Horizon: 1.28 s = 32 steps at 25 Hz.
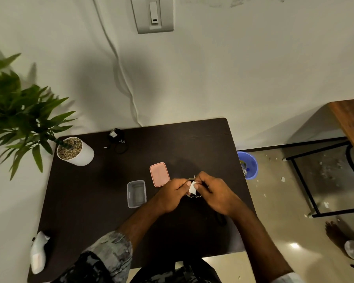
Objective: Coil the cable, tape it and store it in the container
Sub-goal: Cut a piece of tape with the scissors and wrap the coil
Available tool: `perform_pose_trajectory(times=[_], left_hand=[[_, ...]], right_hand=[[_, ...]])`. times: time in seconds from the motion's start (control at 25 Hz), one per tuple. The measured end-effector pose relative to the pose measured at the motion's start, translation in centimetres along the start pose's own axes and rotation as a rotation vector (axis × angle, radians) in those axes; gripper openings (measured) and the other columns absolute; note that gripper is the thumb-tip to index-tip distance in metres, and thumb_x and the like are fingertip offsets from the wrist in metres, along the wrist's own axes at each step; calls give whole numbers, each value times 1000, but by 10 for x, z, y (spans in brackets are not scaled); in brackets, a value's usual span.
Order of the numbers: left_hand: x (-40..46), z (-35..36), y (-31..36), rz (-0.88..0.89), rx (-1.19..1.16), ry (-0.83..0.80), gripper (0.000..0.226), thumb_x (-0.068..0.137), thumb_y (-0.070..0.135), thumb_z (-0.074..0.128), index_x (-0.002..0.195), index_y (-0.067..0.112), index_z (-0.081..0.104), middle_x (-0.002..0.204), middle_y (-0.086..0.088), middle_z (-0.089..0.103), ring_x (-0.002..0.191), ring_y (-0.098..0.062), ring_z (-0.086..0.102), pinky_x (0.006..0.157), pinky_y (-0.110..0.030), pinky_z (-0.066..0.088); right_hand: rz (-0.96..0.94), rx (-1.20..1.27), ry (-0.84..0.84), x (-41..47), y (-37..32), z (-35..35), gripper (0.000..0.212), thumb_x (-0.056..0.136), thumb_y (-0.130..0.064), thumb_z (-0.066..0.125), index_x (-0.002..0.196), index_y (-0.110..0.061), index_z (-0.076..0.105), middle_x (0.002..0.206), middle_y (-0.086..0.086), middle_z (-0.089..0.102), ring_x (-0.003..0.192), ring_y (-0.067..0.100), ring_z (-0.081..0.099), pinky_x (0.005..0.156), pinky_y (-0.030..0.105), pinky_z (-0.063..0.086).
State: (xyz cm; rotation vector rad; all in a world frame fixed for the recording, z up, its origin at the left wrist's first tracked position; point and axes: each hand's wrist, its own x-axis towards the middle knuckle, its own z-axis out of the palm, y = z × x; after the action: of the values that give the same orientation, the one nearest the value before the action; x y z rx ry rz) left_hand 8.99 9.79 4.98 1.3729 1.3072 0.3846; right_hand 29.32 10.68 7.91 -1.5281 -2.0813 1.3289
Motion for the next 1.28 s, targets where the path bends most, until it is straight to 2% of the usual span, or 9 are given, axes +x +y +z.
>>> perform_pose_trajectory(times=[0.16,0.32,0.44,0.52,0.68,0.92,1.08,1.16,1.28], left_hand=[[-10,0,6,-28,-77,-19,41,102,48,41,83,26,71,84,2,70,91,-20,68,94,-44,52],[-19,2,18,5,-24,-7,27,103,30,51,82,31,68,78,11,67,77,-3,62,82,-34,50],[-22,4,19,-15,-21,34,28,105,29,45,91,25,70,91,-1,70,87,-15,65,87,-40,51],[-23,4,19,-35,-10,60,30,106,30,43,94,22,69,94,-5,71,90,-19,66,90,-44,51],[-23,3,17,-28,9,70,31,102,38,43,88,27,68,89,-1,71,88,-20,67,88,-48,53],[-28,4,21,-22,32,73,29,105,32,46,83,30,66,81,7,68,76,-5,64,78,-35,53],[-30,3,15,116,376,147,26,100,44,43,80,35,56,79,4,61,80,-12,56,77,-46,53],[-32,4,17,184,535,188,18,100,45,42,90,35,53,84,5,59,83,-11,52,75,-41,52],[-34,5,23,200,558,218,12,100,42,46,105,32,50,94,2,58,88,-12,53,77,-36,52]], right_hand=[[-3,-56,-3,-6,-8,0,11,105,-27,58,96,-33,56,87,-9,65,78,8,64,73,32,59],[26,-27,53,-13,-11,3,3,104,-27,61,106,-27,58,86,-8,68,77,8,68,76,34,62],[83,21,146,-20,-14,9,30,103,-31,63,124,-31,43,89,-6,71,79,7,73,77,28,64],[54,-34,197,-25,-16,14,28,103,-33,62,117,-35,39,84,-5,69,73,8,71,70,28,63],[-71,-157,231,-31,-18,24,9,105,-35,56,109,-34,48,87,-8,68,72,8,66,68,38,62],[-66,-2,212,-32,-18,26,15,101,-24,64,115,-29,65,94,-11,70,87,7,71,81,33,63],[-38,-29,199,-32,-20,21,12,100,-22,68,109,-23,76,98,-8,74,89,7,69,84,32,60],[-17,-62,154,-31,-19,19,11,101,-24,67,106,-24,77,102,-5,73,91,7,67,86,32,59],[20,-129,88,-29,-18,17,11,103,-27,61,103,-26,72,101,-6,68,91,9,63,86,34,57]])
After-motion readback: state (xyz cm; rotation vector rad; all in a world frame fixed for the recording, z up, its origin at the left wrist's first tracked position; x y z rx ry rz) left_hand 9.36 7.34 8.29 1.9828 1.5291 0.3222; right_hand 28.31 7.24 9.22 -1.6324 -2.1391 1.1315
